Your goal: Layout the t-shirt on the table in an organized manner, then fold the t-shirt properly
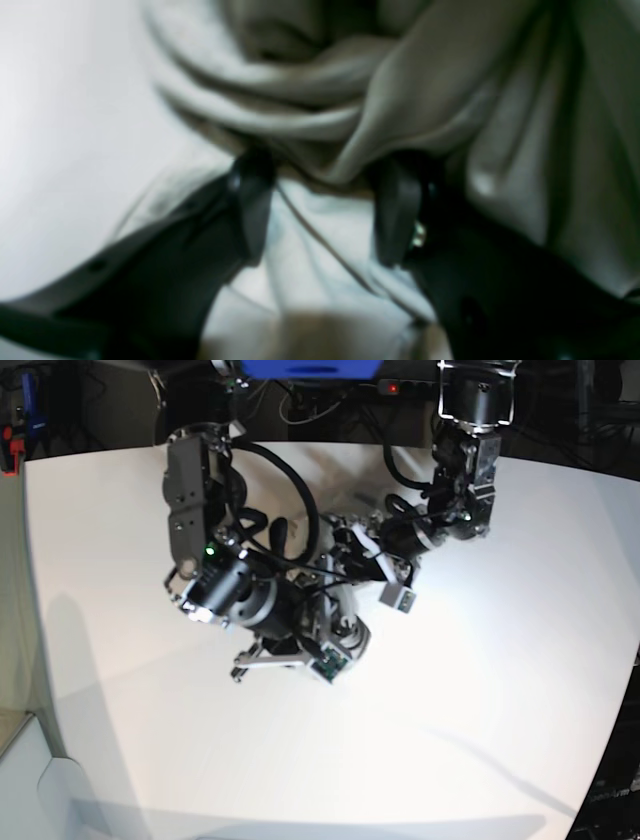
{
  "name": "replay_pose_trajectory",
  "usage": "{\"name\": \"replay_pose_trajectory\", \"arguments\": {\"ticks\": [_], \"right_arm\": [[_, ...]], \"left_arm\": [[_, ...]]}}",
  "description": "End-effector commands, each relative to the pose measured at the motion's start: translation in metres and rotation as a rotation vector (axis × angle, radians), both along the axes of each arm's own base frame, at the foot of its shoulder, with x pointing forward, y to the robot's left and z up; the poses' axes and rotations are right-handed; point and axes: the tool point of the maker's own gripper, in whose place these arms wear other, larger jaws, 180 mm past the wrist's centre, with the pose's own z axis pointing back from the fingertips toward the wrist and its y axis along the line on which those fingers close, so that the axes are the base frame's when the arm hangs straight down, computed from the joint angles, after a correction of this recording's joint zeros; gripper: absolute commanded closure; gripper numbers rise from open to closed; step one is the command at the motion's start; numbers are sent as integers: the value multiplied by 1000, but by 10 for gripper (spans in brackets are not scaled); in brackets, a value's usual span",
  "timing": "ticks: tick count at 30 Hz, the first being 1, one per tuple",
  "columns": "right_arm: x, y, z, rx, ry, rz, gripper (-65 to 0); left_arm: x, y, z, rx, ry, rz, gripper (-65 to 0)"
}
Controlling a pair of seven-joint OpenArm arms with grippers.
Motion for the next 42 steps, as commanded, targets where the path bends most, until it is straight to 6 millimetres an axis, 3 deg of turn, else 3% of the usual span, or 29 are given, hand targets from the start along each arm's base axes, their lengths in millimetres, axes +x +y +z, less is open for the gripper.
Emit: {"name": "replay_pose_trajectory", "arguments": {"ticks": [1, 4, 6, 11, 16, 19, 22, 25, 31, 42], "right_arm": [[7, 10, 22, 63, -62, 13, -117], [13, -2, 23, 65, -65, -24, -189], [18, -15, 23, 70, -66, -64, -196], [43, -47, 41, 93, -111, -168, -53], [50, -59, 47, 89, -127, -200, -57], [46, -62, 38, 68, -109, -196, -72], [38, -51, 15, 48, -42, -161, -116], [34, -41, -7, 33, 25, -130, -193], [29, -42, -44, 12, 134, -125, -341], [29, -54, -51, 12, 132, -140, -353]], "left_arm": [[-6, 2, -13, 61, 30, -29, -306], [-12, 3, -27, 114, 44, -43, -223], [-15, 5, -33, 135, 49, -49, -182], [-20, 7, -44, 136, 75, -41, -178], [-25, 8, -54, 127, 104, -31, -178], [-26, 9, -56, 128, 110, -32, -178], [-27, 8, -56, 128, 110, -34, -178], [-26, 8, -53, 130, 103, -35, -178], [-27, 7, -53, 126, 103, -36, -178], [-26, 6, -52, 119, 103, -29, -178]]}}
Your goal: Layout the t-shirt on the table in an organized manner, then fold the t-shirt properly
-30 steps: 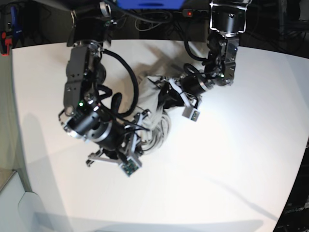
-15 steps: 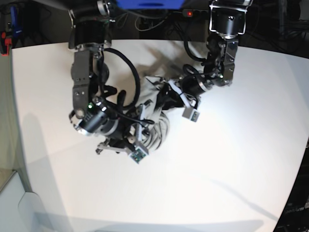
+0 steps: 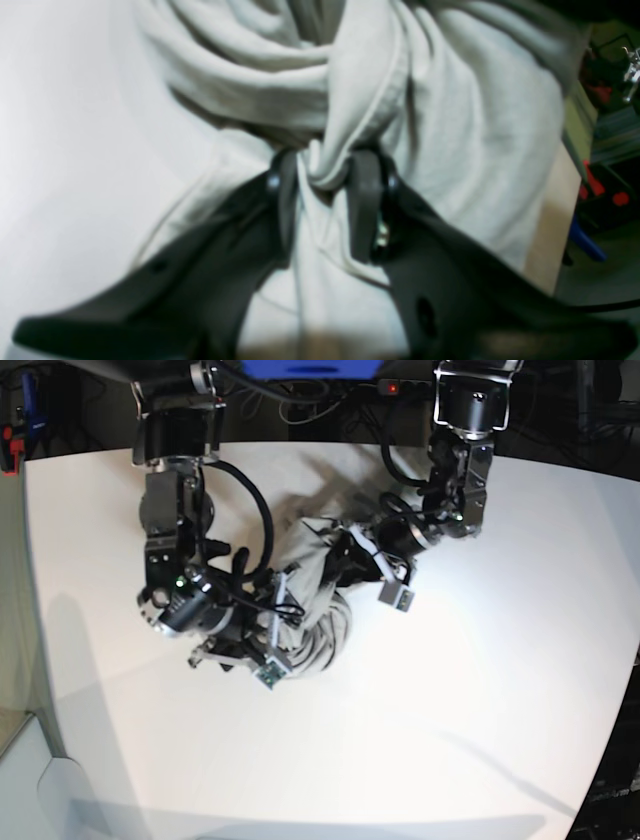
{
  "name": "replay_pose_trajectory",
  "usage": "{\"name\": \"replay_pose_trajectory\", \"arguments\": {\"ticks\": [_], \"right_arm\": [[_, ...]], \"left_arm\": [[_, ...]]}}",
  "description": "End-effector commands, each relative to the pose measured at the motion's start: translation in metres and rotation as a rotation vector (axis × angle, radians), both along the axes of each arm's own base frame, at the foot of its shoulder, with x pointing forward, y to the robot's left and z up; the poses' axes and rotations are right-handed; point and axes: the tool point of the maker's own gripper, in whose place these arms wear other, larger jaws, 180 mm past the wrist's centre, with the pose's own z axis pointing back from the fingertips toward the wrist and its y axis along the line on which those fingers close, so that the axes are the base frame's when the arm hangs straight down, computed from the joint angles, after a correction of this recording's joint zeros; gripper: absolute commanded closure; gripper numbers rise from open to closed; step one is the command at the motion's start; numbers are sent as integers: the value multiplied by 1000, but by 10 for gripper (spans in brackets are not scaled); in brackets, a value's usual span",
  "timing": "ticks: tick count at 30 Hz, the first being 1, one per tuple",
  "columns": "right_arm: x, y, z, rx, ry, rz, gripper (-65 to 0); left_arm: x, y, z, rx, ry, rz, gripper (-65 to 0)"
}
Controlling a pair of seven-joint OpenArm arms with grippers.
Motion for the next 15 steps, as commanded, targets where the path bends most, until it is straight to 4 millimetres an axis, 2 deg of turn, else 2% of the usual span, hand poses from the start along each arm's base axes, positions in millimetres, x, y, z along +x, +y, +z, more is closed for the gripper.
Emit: {"name": "replay_pose_trajectory", "arguments": {"ticks": [1, 4, 7, 15], "right_arm": [[4, 6, 10, 31, -32, 8, -353], [1, 7, 7, 33, -23, 12, -323], [-6, 9, -4, 35, 11, 13, -255], [-7, 10, -9, 36, 27, 16, -69]], "left_arm": [[-26, 6, -31, 131, 113, -63, -178], [-15, 5, -13, 133, 51, -62, -178], [-11, 4, 0, 143, 14, -70, -178], [-3, 1, 18, 158, -35, -87, -178]]}}
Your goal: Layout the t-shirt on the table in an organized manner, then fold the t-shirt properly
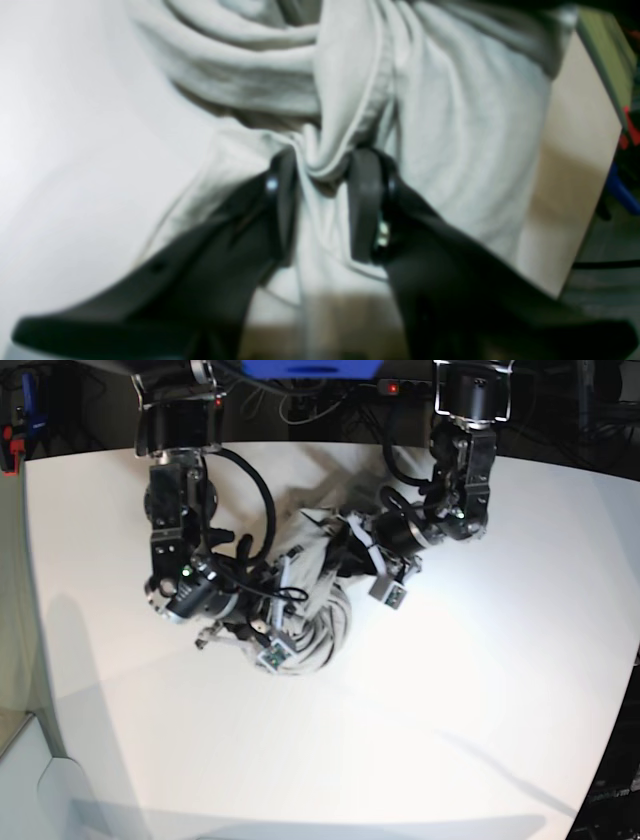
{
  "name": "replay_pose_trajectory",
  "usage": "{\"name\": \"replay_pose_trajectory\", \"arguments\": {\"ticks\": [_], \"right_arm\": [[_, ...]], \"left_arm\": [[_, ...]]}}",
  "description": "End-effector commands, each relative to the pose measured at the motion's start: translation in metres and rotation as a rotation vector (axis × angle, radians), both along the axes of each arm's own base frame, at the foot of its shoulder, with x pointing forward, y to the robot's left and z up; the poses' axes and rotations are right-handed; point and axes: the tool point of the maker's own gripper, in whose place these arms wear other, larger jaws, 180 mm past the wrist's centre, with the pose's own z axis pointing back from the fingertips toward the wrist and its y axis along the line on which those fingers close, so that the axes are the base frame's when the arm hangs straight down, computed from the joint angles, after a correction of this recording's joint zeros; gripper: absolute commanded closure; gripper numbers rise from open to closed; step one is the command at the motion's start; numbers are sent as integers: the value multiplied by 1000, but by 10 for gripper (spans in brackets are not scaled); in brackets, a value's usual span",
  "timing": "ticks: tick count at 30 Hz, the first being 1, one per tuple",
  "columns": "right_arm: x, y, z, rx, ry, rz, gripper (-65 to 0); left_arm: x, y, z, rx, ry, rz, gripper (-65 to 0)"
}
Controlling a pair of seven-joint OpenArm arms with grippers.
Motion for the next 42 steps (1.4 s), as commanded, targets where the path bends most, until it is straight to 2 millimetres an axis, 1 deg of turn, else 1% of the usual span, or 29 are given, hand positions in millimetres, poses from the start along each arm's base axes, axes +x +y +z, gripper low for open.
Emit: {"name": "replay_pose_trajectory", "arguments": {"ticks": [1, 2, 4, 6, 7, 8, 11, 12, 15, 17, 18, 22, 24, 27, 30, 33, 37, 38, 39, 42], "right_arm": [[8, 8, 14, 39, -48, 4, -40], [8, 13, 16, 50, -61, 19, -15], [5, 23, 17, 61, -76, 50, -1], [0, 35, 18, 76, -92, 87, -2], [-1, 37, 17, 72, -97, 102, -3], [-2, 39, 17, 67, -103, 118, -3], [-10, 54, 18, 64, -111, 179, -3], [-12, 59, 18, 63, -111, 195, -3], [-16, 58, 15, 41, -112, 222, -3], [-18, 62, 15, 35, -114, 240, -2], [-17, 57, 14, 23, -116, 239, -2], [-15, 46, 18, -6, -140, 238, -4], [-12, 40, 18, -23, -146, 237, -4], [-11, 27, 14, -56, -144, 235, -4], [-8, 20, 14, -80, -146, 232, -4], [-5, 11, 13, -105, -148, 232, -4], [-4, -4, 10, -146, -148, 230, -5], [-1, -8, 12, -157, -157, 232, -5], [1, -7, 15, -167, -166, 246, -5], [-1, -4, 13, -227, -179, 327, -5]], "left_arm": [[5, -2, 7, 11, -21, -1, -178], [6, -2, 12, 14, -35, -5, -178], [11, -3, 26, 25, -73, -15, -178], [17, -2, 45, 42, -128, -25, -189], [19, -2, 54, 51, -153, -31, -196], [23, -2, 67, 64, -189, -38, -206], [32, 1, 98, 98, -280, -48, -238], [39, 7, 111, 111, -318, -36, -252], [53, 19, 133, 124, -379, 3, -305], [62, 28, 140, 134, -402, 20, -338], [66, 33, 143, 147, -415, 22, -355], [69, 35, 145, 189, -436, -19, -385], [69, 36, 144, 201, -436, -34, -384], [65, 37, 129, 233, -403, -74, -383], [60, 37, 112, 260, -367, -117, -383], [58, 31, 112, 258, -391, -157, -382], [48, 23, 109, 263, -419, -230, -382], [46, 22, 108, 264, -421, -240, -382], [45, 19, 107, 263, -420, -247, -382], [45, 18, 107, 263, -419, -252, -382]]}}
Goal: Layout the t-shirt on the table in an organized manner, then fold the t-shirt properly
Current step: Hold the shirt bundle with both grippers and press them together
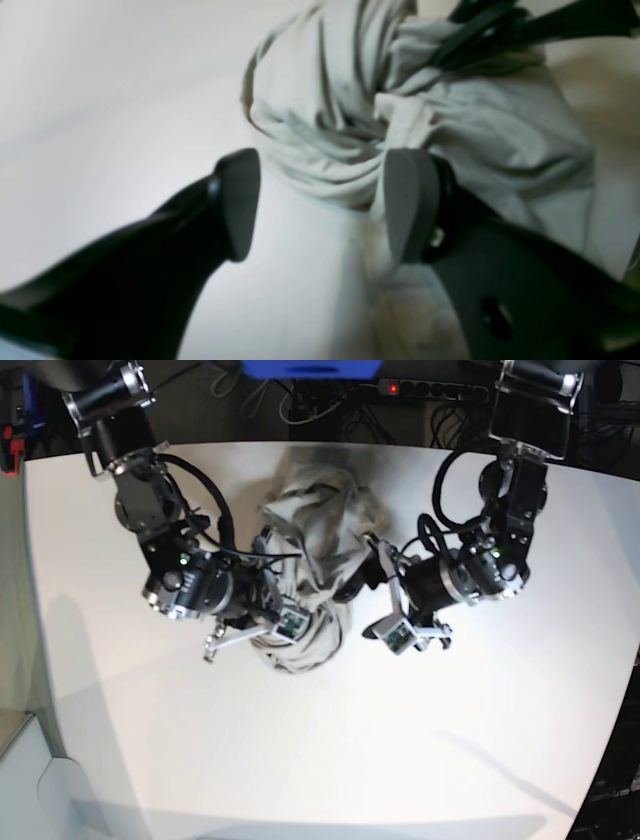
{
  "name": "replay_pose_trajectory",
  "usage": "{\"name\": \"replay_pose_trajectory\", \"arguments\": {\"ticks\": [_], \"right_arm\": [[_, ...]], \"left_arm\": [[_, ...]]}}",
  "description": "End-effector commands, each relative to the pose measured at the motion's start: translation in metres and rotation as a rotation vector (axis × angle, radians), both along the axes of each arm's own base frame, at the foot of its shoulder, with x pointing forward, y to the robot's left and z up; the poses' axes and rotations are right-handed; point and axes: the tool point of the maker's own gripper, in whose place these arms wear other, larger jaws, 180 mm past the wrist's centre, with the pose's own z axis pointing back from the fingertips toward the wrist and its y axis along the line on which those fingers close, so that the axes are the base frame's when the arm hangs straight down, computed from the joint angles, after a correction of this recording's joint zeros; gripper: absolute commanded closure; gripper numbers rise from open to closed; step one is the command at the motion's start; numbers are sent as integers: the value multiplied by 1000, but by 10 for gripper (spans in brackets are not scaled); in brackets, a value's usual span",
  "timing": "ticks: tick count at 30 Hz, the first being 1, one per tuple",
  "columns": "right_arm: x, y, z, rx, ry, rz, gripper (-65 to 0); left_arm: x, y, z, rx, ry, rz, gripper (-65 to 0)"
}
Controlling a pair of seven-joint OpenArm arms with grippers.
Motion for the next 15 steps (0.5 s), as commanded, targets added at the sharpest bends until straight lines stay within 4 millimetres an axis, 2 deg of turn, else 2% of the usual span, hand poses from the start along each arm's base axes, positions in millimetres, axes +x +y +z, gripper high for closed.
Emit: {"name": "replay_pose_trajectory", "arguments": {"ticks": [1, 3, 6, 9, 15], "right_arm": [[6, 7, 13, 17, -40, 31, -5], [4, 12, 13, 4, -44, 59, -5], [2, 15, 11, 7, -38, 66, -5], [0, 21, 12, 24, -35, 69, -5], [1, 23, 13, 28, -39, 71, -5]], "left_arm": [[9, -2, 17, -34, -47, -3, -382], [18, 1, 16, -24, -49, 6, -382], [31, 8, 2, 29, -27, 28, -382], [39, -5, -6, 31, -30, 11, -382], [33, -43, -13, -3, -42, -97, -383]]}}
